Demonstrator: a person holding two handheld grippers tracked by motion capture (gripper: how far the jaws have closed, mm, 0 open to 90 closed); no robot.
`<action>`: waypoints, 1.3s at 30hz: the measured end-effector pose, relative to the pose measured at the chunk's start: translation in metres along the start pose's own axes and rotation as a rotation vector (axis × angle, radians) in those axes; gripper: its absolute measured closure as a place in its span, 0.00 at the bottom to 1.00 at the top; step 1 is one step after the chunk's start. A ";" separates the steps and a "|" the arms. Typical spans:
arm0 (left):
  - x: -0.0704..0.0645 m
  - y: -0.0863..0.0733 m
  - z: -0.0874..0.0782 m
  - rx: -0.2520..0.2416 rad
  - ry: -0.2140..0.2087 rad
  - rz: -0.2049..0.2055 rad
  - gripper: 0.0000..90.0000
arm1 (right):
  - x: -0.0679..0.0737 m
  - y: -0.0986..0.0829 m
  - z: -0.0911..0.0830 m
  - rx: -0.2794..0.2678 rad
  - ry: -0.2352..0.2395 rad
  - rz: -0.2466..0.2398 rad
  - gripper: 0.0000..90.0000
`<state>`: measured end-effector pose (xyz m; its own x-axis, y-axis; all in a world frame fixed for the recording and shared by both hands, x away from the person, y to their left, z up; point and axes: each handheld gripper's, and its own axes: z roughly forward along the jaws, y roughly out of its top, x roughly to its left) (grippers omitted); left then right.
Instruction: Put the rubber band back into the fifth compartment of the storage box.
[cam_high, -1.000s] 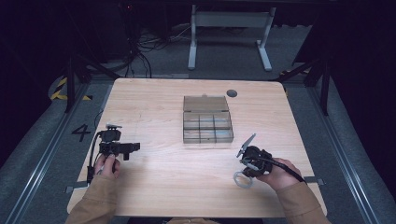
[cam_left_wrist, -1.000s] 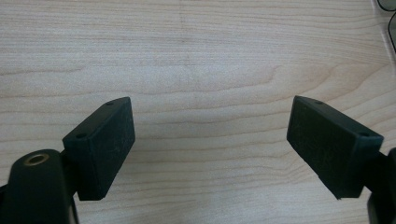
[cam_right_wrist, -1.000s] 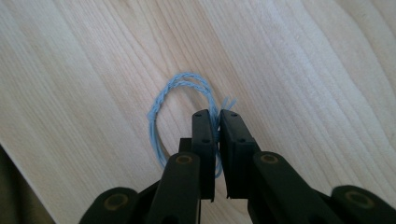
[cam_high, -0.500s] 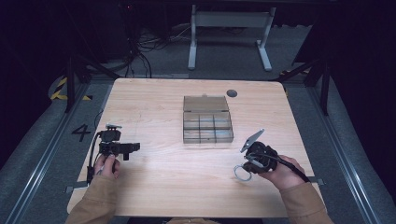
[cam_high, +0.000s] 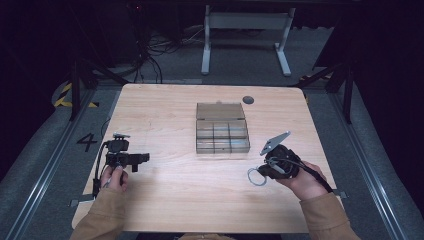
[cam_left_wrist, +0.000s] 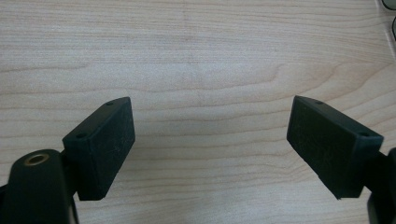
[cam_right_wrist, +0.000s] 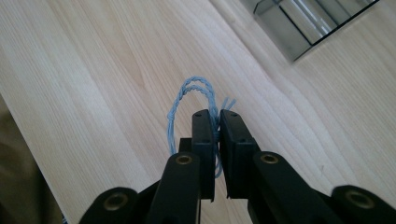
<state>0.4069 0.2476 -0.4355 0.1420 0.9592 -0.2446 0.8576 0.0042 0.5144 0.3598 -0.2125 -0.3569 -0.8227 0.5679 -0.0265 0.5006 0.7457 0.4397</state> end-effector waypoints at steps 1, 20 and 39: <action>0.000 0.000 0.000 0.001 0.000 0.000 0.18 | 0.000 0.001 -0.001 -0.003 0.002 0.000 0.95; 0.001 -0.001 0.001 0.004 0.001 -0.002 0.18 | -0.017 0.035 -0.017 -0.071 -0.020 0.009 0.94; 0.001 -0.001 0.000 -0.001 0.001 -0.002 0.18 | -0.031 0.072 -0.010 -0.108 -0.043 0.012 0.95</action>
<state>0.4063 0.2482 -0.4365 0.1397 0.9593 -0.2453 0.8574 0.0068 0.5147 0.4189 -0.1798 -0.3151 -0.8032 0.5928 -0.0585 0.4762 0.6980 0.5347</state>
